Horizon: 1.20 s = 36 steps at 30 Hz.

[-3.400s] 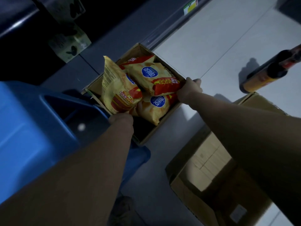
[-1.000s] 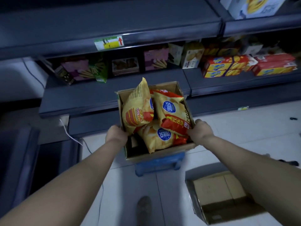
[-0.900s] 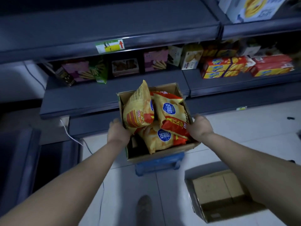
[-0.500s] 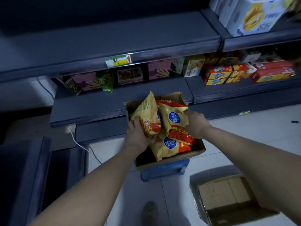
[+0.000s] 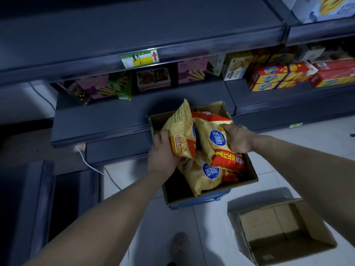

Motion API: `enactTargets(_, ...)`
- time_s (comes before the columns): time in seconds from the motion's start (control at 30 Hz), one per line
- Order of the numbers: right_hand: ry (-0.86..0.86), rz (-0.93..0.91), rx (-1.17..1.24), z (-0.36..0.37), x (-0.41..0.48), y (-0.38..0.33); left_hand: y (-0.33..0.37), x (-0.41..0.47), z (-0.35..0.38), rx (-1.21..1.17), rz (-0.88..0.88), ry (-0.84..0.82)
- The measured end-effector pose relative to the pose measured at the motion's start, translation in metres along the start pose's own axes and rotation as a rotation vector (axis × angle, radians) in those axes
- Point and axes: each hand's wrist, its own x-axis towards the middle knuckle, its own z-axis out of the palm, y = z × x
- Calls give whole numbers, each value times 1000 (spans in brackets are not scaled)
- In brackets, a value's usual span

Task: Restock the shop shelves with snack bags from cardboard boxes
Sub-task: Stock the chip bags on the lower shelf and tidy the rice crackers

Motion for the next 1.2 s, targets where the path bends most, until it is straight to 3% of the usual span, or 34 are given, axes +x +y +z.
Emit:
enactTargets(0.23,-84,50,38,-8,9,-6,-1,7,-32,-444,-34,-41)
enactTargets(0.4,-119,46,-97,-17,5,-9,3,8,-61,-745,-101,-120)
enactTargets(0.73,-78,-77,-16,-41,-14,-38,25,-2,-113,-958,-286,-162)
enactTargets(1.2,-215,-121,-88,-31,0,-34,30,-19,-156,-1103,-225,-264)
